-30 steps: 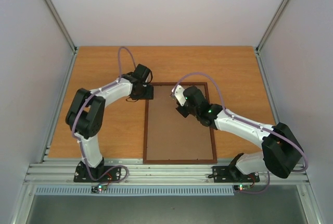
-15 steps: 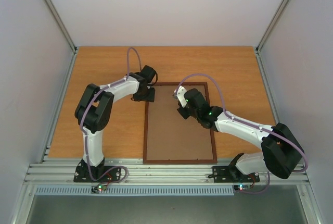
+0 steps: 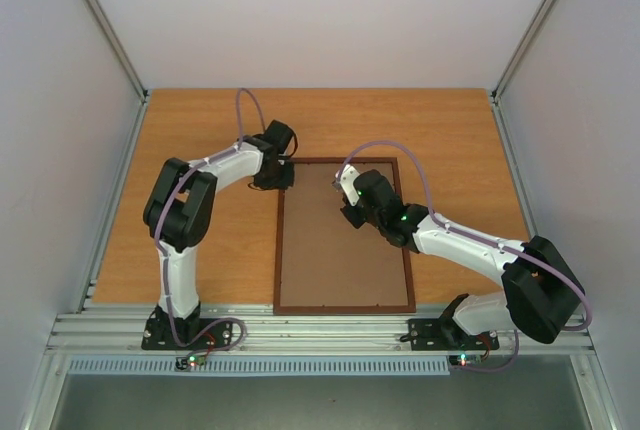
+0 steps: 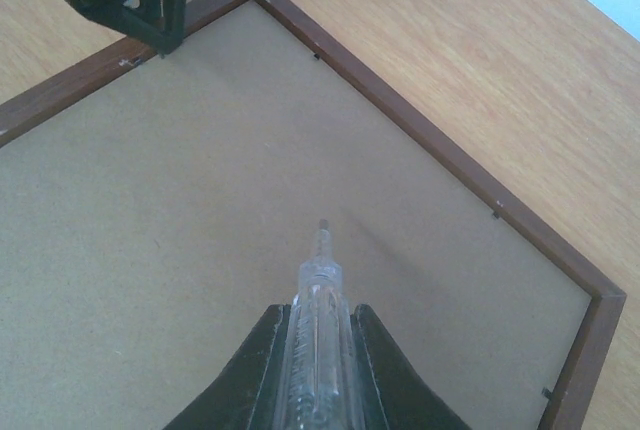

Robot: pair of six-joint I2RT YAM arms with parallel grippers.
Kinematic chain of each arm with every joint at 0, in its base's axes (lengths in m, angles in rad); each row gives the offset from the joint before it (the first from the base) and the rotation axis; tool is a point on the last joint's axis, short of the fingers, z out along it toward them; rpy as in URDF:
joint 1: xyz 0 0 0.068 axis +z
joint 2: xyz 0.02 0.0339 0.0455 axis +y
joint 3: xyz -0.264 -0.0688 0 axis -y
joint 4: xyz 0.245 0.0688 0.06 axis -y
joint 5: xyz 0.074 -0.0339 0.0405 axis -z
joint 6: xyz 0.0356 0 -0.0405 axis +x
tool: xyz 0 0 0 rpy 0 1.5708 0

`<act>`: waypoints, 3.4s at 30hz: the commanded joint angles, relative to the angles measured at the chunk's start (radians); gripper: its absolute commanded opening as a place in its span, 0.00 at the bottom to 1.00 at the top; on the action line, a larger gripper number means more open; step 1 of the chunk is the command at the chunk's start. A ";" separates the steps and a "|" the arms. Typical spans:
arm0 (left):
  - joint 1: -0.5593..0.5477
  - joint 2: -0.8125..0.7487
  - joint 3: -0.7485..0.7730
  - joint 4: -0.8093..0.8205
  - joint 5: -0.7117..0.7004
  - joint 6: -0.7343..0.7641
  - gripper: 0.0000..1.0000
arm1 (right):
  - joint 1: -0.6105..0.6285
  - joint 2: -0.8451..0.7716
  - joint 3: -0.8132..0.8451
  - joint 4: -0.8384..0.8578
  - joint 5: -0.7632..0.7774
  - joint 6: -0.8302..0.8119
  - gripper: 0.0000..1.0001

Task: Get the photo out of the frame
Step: Adjust the photo frame at the center of the board.

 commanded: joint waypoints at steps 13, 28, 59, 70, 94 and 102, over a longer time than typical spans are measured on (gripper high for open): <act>0.156 -0.222 -0.371 0.225 -0.025 -0.384 0.01 | 0.001 -0.065 -0.013 -0.006 -0.016 0.053 0.01; 0.123 -0.417 -0.698 0.379 0.018 -0.856 0.01 | 0.003 -0.163 -0.063 -0.013 -0.071 0.102 0.01; 0.256 -0.338 -0.392 0.190 0.036 0.086 0.83 | 0.003 -0.179 -0.067 -0.017 -0.125 0.097 0.01; 0.301 -0.220 -0.329 0.155 0.114 0.126 0.72 | 0.004 -0.162 -0.061 -0.020 -0.123 0.095 0.01; 0.149 -0.431 -0.560 0.116 0.143 -0.103 0.21 | 0.003 -0.219 -0.060 -0.033 -0.193 0.115 0.01; 0.078 -0.572 -0.683 0.120 0.131 -0.221 0.15 | 0.003 -0.244 -0.060 -0.027 -0.307 0.136 0.01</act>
